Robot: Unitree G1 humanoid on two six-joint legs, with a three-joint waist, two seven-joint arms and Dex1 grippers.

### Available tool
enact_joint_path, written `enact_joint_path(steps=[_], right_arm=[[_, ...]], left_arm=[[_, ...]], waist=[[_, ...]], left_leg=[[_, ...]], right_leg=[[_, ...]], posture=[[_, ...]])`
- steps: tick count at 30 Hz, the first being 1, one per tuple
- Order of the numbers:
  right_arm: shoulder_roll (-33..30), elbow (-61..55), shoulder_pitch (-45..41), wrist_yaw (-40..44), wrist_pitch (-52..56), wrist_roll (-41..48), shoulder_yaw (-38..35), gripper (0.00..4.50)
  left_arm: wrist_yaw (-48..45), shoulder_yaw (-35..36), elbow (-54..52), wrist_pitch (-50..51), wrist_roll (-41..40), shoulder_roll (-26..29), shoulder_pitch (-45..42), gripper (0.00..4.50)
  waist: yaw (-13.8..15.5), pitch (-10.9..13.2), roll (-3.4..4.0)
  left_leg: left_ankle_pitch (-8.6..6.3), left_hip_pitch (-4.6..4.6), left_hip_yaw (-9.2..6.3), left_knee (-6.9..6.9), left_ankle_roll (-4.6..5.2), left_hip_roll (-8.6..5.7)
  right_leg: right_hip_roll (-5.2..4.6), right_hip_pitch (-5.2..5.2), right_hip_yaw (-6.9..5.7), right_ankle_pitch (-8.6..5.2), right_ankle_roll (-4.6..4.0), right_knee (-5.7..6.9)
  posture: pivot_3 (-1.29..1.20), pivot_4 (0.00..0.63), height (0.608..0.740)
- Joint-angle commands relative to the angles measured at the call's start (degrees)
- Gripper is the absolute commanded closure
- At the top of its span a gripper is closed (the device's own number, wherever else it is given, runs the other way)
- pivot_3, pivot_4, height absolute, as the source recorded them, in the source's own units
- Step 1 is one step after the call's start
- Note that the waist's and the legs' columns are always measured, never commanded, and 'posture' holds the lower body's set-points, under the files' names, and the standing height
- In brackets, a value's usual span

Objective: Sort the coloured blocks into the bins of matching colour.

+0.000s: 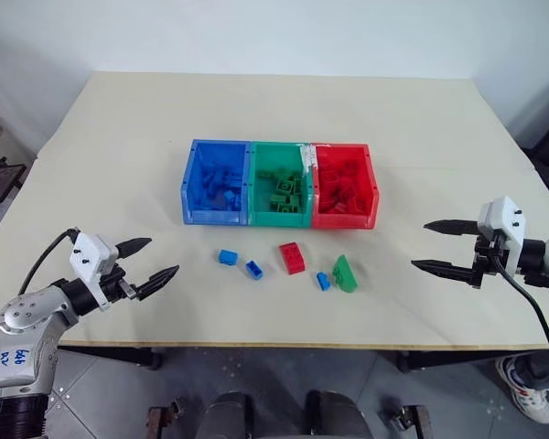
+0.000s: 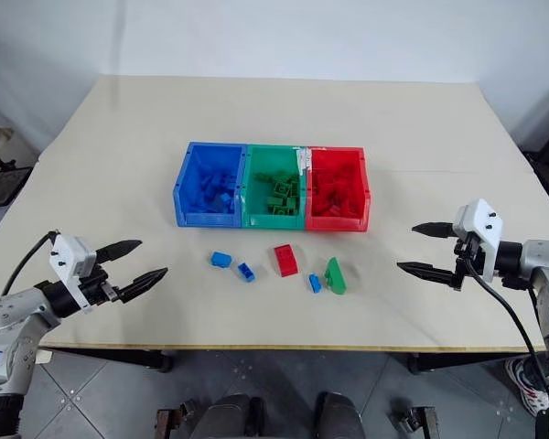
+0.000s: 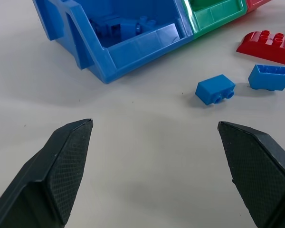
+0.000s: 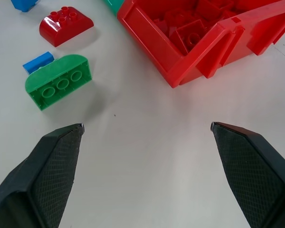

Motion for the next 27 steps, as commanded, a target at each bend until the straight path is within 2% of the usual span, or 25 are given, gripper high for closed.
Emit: enact_joint_path(steps=[1,10,14,20,23,27], right_arm=[[-1.6,-1.4,-0.5,-0.3,0.3,0.8,-2.2,0.00],[-1.8,-3.5,-0.2,-1.0,3.8,1.1,-1.5,0.00],[-5.0,-6.0,4.1,-0.7,5.8,-0.4,-2.6,0.00],[-11.0,-10.3,15.4,1.7,7.6,1.0,-9.3,0.00],[-11.7,-13.4,19.1,1.8,9.6,2.0,-11.8,0.00],[-10.3,-19.1,20.0,-0.7,13.8,2.7,-10.6,0.00]], left_arm=[[0.0,0.3,-0.8,-0.4,-0.2,0.6,-0.9,0.02],[4.5,-1.9,-2.4,5.1,2.1,0.9,-1.3,0.02],[-0.8,-4.2,-1.8,3.7,0.3,0.7,-1.9,0.02],[-6.7,-7.6,2.7,0.8,-0.8,-1.3,-7.6,0.02],[-9.8,-9.2,4.4,0.4,-0.9,-1.5,-9.3,0.02],[-12.7,-8.7,5.8,-2.1,-1.1,-1.2,-9.6,0.02]], waist=[[0.1,0.0,0.00],[0.0,0.0,0.00],[0.3,0.0,0.00],[1.5,0.0,0.01],[1.3,0.0,0.00],[0.8,0.0,0.00]], left_leg=[[0.00,-0.01,-0.01,0.02,0.00,0.00],[0.00,0.00,0.00,0.05,0.00,0.00],[0.00,-0.03,-0.05,0.06,0.00,-0.01],[0.00,-0.03,0.02,0.08,0.02,-0.06],[0.00,-0.02,0.03,0.08,0.02,-0.03],[0.00,0.06,0.16,0.05,0.01,0.06]], right_leg=[[0.00,0.01,-0.01,0.00,0.00,0.00],[0.03,0.01,-0.01,0.00,0.00,0.02],[0.04,0.02,-0.01,0.00,0.00,0.03],[0.09,0.05,-0.02,0.00,0.00,-0.04],[0.12,0.05,-0.08,0.00,0.00,-0.03],[0.17,0.03,-0.15,0.00,0.00,-0.02]], posture=[[0.00,0.150,0.740],[0.00,0.150,0.740],[0.00,0.150,0.740],[0.00,0.150,0.740],[0.00,0.150,0.740],[0.00,0.150,0.740]])
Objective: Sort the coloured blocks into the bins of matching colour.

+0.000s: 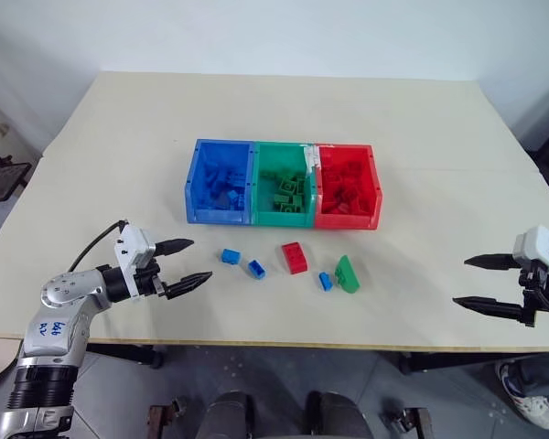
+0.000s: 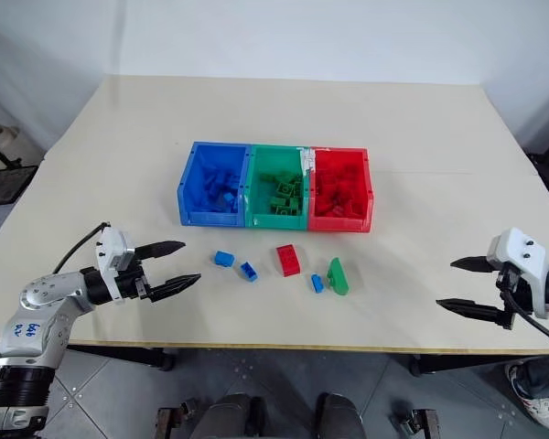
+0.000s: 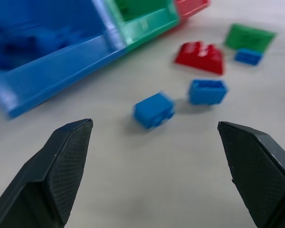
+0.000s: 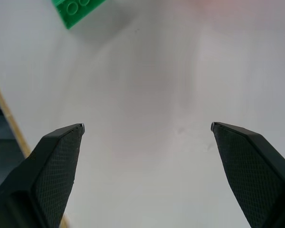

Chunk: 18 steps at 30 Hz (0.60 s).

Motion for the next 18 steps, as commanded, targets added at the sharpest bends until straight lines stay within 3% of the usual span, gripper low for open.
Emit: enact_joint_path(steps=[1,6,10,18], right_arm=[[1.0,-6.2,-0.4,-2.3,3.1,2.6,-0.6,0.00],[7.4,-14.9,-4.1,-11.3,11.0,4.7,4.4,0.00],[17.1,-19.2,-10.8,-22.9,15.2,1.3,13.2,0.00],[24.0,-15.2,-12.3,-28.6,10.7,-4.6,21.2,0.00]], left_arm=[[-2.5,1.0,0.5,-2.7,-0.7,0.9,0.0,0.02],[-3.9,3.2,-0.7,-4.3,-1.2,2.5,2.2,0.02],[-6.0,5.0,-2.3,-4.5,-2.8,3.4,5.1,0.02],[-5.2,6.3,-7.2,-3.0,-4.2,3.8,9.9,0.02]], waist=[[-0.1,0.0,0.00],[-0.2,0.0,-0.04],[-0.4,0.0,-0.03],[0.0,0.0,-0.05]], left_leg=[[0.00,0.00,0.03,0.00,0.00,0.00],[0.00,-0.03,-0.10,0.03,-0.02,0.03],[-0.02,-0.08,-0.17,0.05,-0.06,0.03],[-0.05,-0.15,-0.33,0.07,-0.04,-0.09]], right_leg=[[0.00,-0.02,0.00,0.00,0.00,0.00],[-0.06,-0.02,0.10,0.00,0.00,0.02],[-0.13,-0.07,0.25,-0.02,-0.03,0.03],[-0.14,-0.09,0.19,-0.03,-0.06,0.15]], posture=[[0.00,0.150,0.740],[0.00,0.150,0.740],[0.00,0.150,0.740],[0.00,0.150,0.740]])
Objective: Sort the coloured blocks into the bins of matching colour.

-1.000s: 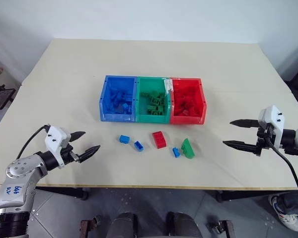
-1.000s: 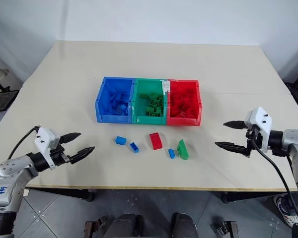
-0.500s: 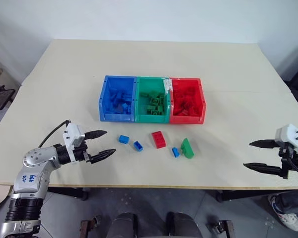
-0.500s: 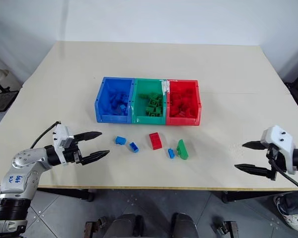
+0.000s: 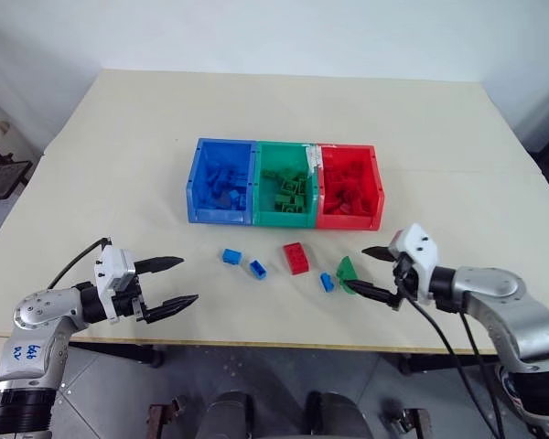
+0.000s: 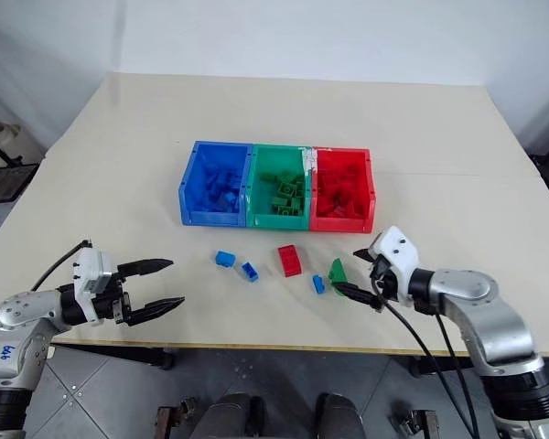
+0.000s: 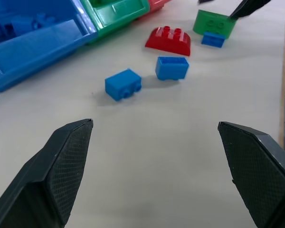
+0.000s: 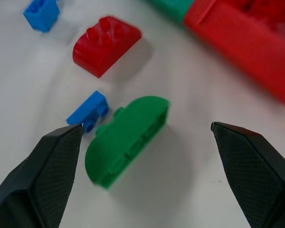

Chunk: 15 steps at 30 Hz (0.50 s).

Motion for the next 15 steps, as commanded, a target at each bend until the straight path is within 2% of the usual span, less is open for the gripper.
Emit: enact_joint_path(steps=[1,5,6,8,11,15], right_arm=[[0.8,2.7,-0.4,-1.4,-4.2,-3.1,1.3,0.00],[1.9,5.8,-0.9,-1.0,-6.9,-4.0,2.5,0.00],[1.9,6.4,-1.1,-0.8,-7.2,-4.5,3.1,0.19],[1.8,7.2,-1.1,-0.8,-7.5,-5.5,3.8,0.66],[2.7,6.7,-1.3,-0.8,-7.6,-3.5,1.7,1.62],[2.9,4.3,-2.2,-0.1,-6.5,0.2,-1.5,3.10]], left_arm=[[0.5,1.9,-4.1,0.4,-1.8,0.7,1.7,0.02],[1.1,2.2,-5.1,0.9,-1.9,0.7,2.4,0.02],[1.2,2.2,-5.2,0.9,-1.9,0.7,2.5,0.01],[1.4,2.1,-5.4,1.1,-2.2,0.5,2.5,0.00],[1.0,2.1,-5.0,0.9,-2.4,0.5,2.4,0.00],[-0.2,2.4,-2.6,0.0,-2.8,0.3,1.4,0.00]], waist=[[0.0,0.0,-0.02],[-0.3,0.0,-0.02],[-0.4,0.0,-0.02],[-0.8,0.0,-0.03],[-0.9,0.0,-0.03],[-0.9,0.0,-0.03]], left_leg=[[0.00,0.02,0.02,-0.01,0.00,0.00],[0.00,0.04,0.08,-0.01,0.00,0.03],[0.00,0.06,0.10,-0.02,0.00,0.03],[0.01,0.06,0.10,-0.01,0.00,0.04],[0.01,0.09,0.09,-0.02,0.00,0.05],[0.01,0.07,0.09,-0.01,0.00,0.05]], right_leg=[[0.01,0.01,0.01,0.00,0.00,0.00],[0.10,0.00,0.00,0.00,0.00,0.01],[0.13,0.00,-0.01,0.00,0.00,0.04],[0.14,0.00,-0.03,0.00,0.00,0.06],[0.14,0.00,-0.03,0.00,0.00,0.09],[0.13,-0.01,-0.03,0.00,0.00,0.09]], posture=[[0.00,0.150,0.740],[0.00,0.150,0.740],[0.00,0.150,0.740],[0.00,0.150,0.740],[0.00,0.150,0.740],[0.00,0.150,0.740]])
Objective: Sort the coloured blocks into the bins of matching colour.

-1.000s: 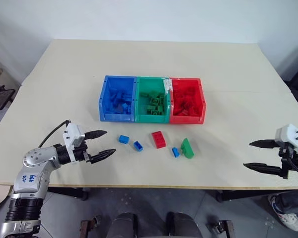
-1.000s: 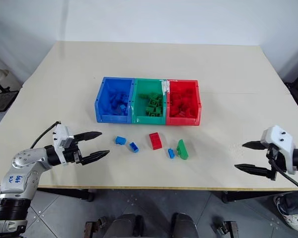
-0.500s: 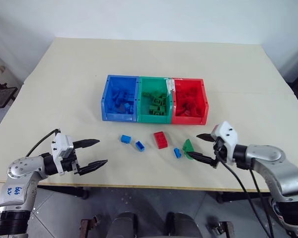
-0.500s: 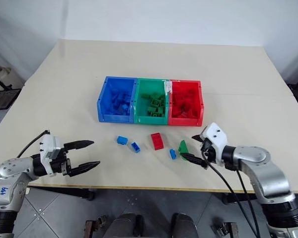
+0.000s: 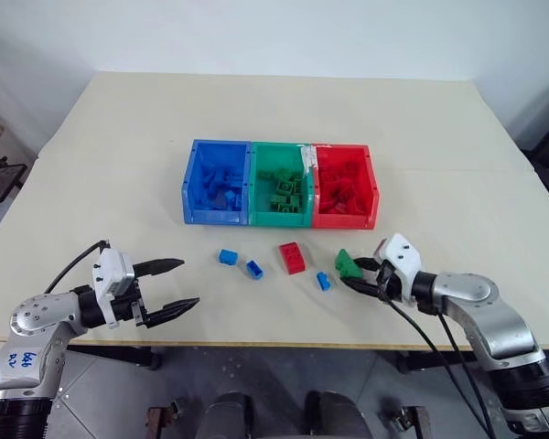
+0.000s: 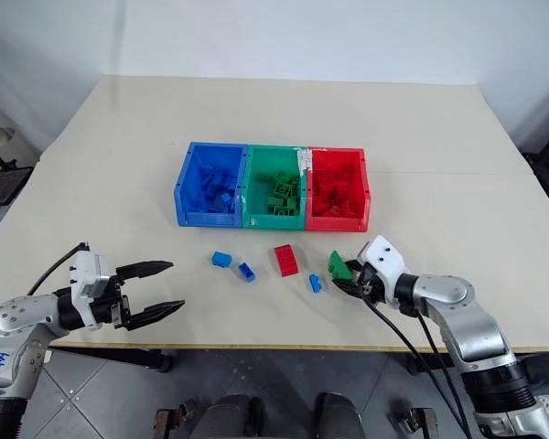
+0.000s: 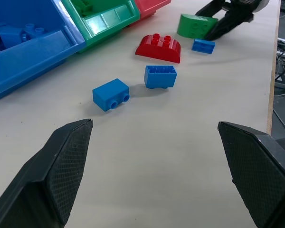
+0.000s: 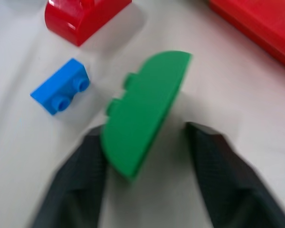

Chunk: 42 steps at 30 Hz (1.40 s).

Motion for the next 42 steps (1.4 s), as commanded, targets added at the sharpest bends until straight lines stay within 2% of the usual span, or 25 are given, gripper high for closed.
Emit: enact_joint_path(steps=[1,2,3,7,11,14,17,20,24,25,26,31,36,42], right_arm=[[-0.1,-3.5,-1.4,0.8,1.4,4.3,-4.3,3.46],[-0.3,-4.8,-1.7,0.9,2.5,5.7,-5.2,3.81],[-0.4,-6.3,-2.5,0.9,3.9,7.7,-6.5,3.94],[0.1,-8.8,-8.5,0.0,8.0,12.4,-8.5,3.94],[3.6,-3.5,-18.9,0.1,7.4,10.6,-3.7,3.94],[9.0,6.2,-27.9,0.0,4.4,6.5,1.3,3.94],[14.6,20.0,-36.3,-1.9,-1.6,0.5,5.2,2.97],[18.3,31.8,-41.9,-3.7,-9.0,-4.1,6.6,1.91],[19.7,36.8,-44.6,-3.1,-14.0,-6.1,6.0,0.51],[19.5,35.8,-44.4,-2.4,-14.2,-5.8,5.6,0.19],[19.1,34.3,-44.0,-1.3,-14.1,-5.3,5.3,0.06],[13.3,20.5,-36.3,7.3,-9.5,0.0,3.4,0.06],[0.3,4.8,-20.2,18.6,-1.2,8.1,0.1,0.06],[-12.0,1.7,-3.2,25.5,-4.8,8.7,-6.6,0.06]], left_arm=[[-1.3,1.9,1.1,-1.3,-1.8,0.3,-0.8,0.00],[-1.4,2.0,1.6,-1.5,-1.8,0.3,-1.0,0.00],[-1.3,2.1,2.1,-1.5,-1.8,0.3,-1.3,0.00],[-1.1,2.3,3.1,-2.0,-1.5,0.4,-1.8,0.00],[-0.3,1.9,3.1,-2.3,-1.3,-0.3,-2.5,0.00],[0.6,1.8,2.8,-2.7,-1.2,-0.8,-2.8,0.00],[1.4,2.0,2.4,-3.1,-1.0,-1.1,-2.7,0.00],[2.0,2.3,1.8,-3.4,-0.9,-1.2,-2.4,0.00],[2.7,2.9,1.1,-3.6,-1.3,-1.1,-1.7,0.00],[2.9,3.0,0.8,-3.6,-1.4,-1.2,-1.5,0.00],[3.0,3.0,0.6,-3.6,-1.5,-1.2,-1.3,0.00],[2.8,2.5,0.5,-3.4,-1.8,-1.5,-1.2,0.00],[0.7,1.6,3.8,-3.7,-1.5,-0.8,-3.6,0.00],[-2.3,1.3,6.2,-3.0,-2.4,-0.2,-5.3,0.00]], waist=[[0.0,0.0,0.00],[0.0,0.0,0.00],[0.0,0.0,0.00],[-0.2,0.0,0.00],[-0.4,0.0,0.00],[-0.8,0.0,-0.04],[-1.4,0.0,-0.07],[-1.6,-0.1,-0.12],[-1.6,-0.1,-0.13],[-1.6,-0.1,-0.13],[-1.7,-0.1,-0.13],[-1.4,-0.1,-0.15],[-0.4,-0.1,-0.20],[-0.1,-0.1,-0.19]], left_leg=[[0.00,-0.01,-0.01,0.00,0.00,0.00],[0.00,0.00,-0.01,0.00,0.00,0.00],[0.00,0.00,-0.01,0.00,0.00,0.00],[0.00,0.00,-0.01,0.00,0.00,0.02],[0.02,-0.01,0.04,-0.03,-0.03,0.08],[0.02,0.00,0.04,-0.03,-0.04,0.06],[0.03,-0.04,0.09,-0.02,-0.02,0.01],[0.04,-0.07,0.06,0.00,0.01,-0.12],[0.05,-0.10,-0.04,0.01,0.01,-0.15],[0.05,-0.11,-0.04,0.00,0.01,-0.16],[0.05,-0.11,-0.03,0.00,0.01,-0.16],[0.05,-0.12,-0.09,0.02,0.00,-0.11],[0.03,-0.13,-0.19,0.02,0.03,-0.14],[0.03,-0.08,0.33,-0.03,0.05,-0.02]], right_leg=[[0.00,0.00,0.00,0.00,0.00,0.00],[0.00,0.00,0.00,0.00,0.00,0.00],[-0.01,0.00,0.00,0.00,0.00,-0.01],[-0.04,-0.01,0.02,0.00,0.00,-0.01],[-0.02,-0.12,0.02,-0.01,-0.01,0.04],[-0.02,-0.18,0.01,-0.01,-0.01,0.19],[0.03,-0.27,-0.06,0.00,-0.01,0.33],[0.03,-0.61,-0.09,0.00,-0.01,1.01],[0.03,-0.69,-0.09,0.00,-0.01,1.22],[0.03,-0.69,-0.10,0.00,-0.01,1.21],[0.04,-0.69,-0.10,0.00,-0.01,1.19],[0.04,-0.66,-0.03,0.00,-0.01,1.17],[0.00,-0.54,-0.02,0.00,0.00,1.05],[0.01,-0.36,-0.16,0.00,-0.01,0.28]], posture=[[0.00,0.150,0.740],[0.00,0.150,0.740],[0.00,0.150,0.740],[0.00,0.150,0.740],[0.00,0.150,0.740],[0.00,0.150,0.740],[0.00,0.150,0.740],[0.00,0.150,0.740],[0.00,0.150,0.740],[0.00,0.150,0.740],[0.00,0.150,0.740],[0.00,0.150,0.740],[0.00,0.150,0.740],[0.00,0.150,0.740]])
